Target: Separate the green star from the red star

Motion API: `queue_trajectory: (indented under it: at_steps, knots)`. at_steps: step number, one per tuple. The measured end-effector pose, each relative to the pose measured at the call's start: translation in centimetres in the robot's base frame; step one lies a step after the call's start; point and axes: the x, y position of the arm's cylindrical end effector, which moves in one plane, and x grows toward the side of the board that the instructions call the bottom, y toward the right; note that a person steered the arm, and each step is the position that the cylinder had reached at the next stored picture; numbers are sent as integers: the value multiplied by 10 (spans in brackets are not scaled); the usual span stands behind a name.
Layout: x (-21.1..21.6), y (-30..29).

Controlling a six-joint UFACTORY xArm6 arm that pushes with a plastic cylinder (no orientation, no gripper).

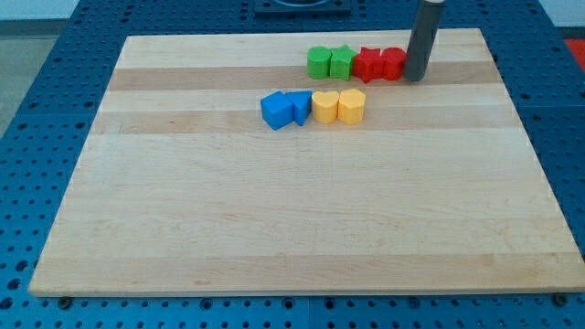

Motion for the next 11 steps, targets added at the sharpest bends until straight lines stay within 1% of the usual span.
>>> queue_trajectory:
  at_steps: [1, 2, 3, 4, 6, 9, 11]
  knots:
    - [0, 1]
    - [-13, 23]
    - [-45, 48]
    - [-65, 39]
    - [-66, -27]
    - [-52, -87]
    - [-52, -122]
